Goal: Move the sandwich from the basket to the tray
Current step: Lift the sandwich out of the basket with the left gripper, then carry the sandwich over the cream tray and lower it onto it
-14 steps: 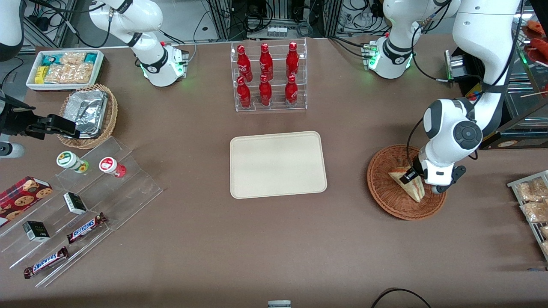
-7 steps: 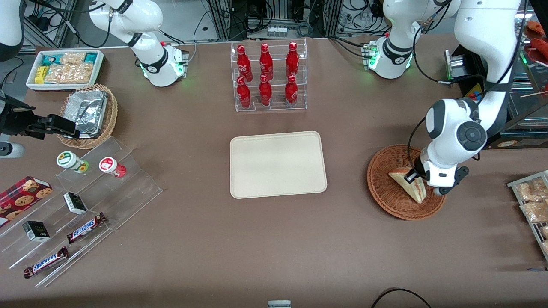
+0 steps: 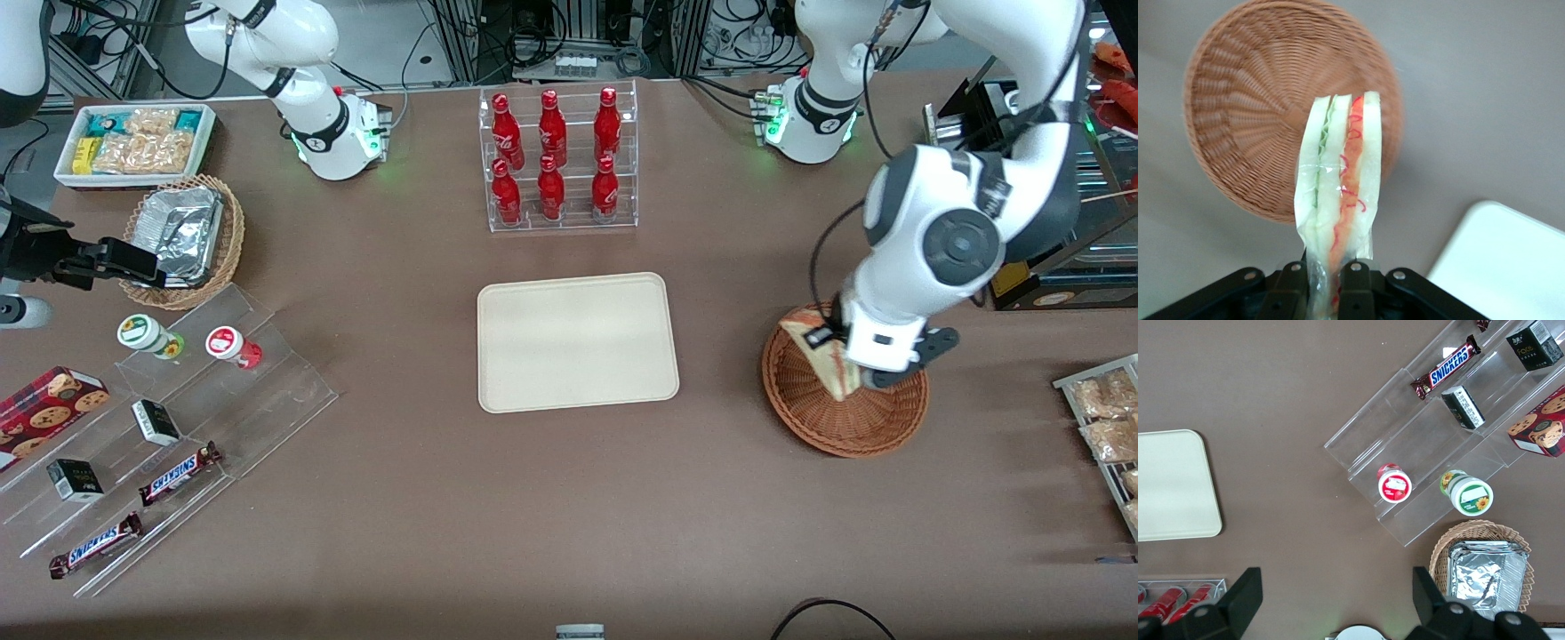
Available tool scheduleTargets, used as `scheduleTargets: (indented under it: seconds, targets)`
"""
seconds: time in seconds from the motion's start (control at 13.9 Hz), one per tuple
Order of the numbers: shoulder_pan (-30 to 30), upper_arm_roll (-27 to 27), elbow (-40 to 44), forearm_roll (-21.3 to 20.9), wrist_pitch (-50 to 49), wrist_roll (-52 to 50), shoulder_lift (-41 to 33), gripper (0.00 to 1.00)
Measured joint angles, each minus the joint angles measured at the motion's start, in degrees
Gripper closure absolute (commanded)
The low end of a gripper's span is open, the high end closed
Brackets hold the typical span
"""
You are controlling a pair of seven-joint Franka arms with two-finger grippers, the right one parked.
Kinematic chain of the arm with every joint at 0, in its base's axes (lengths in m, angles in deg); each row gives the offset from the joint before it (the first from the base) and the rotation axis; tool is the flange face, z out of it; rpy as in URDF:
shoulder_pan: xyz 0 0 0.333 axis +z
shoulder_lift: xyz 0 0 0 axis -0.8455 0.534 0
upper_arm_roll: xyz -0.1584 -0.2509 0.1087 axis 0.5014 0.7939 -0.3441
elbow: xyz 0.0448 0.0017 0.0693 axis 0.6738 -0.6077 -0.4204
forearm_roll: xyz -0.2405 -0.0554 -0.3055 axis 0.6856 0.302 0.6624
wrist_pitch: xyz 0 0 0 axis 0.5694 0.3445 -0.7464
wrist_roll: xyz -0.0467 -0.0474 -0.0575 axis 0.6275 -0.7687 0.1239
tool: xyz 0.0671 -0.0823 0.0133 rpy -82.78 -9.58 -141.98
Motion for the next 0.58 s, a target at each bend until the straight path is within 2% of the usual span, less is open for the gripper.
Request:
scheduleTargets:
  seconds: [0.29,0.58]
  targets:
    - [-10.3,0.2,4.7,0.0,-0.9,-0.6,2.6,1.0]
    - [-18.3,0.3,11.1,0.1,-0.9,-0.9,9.3,1.0]
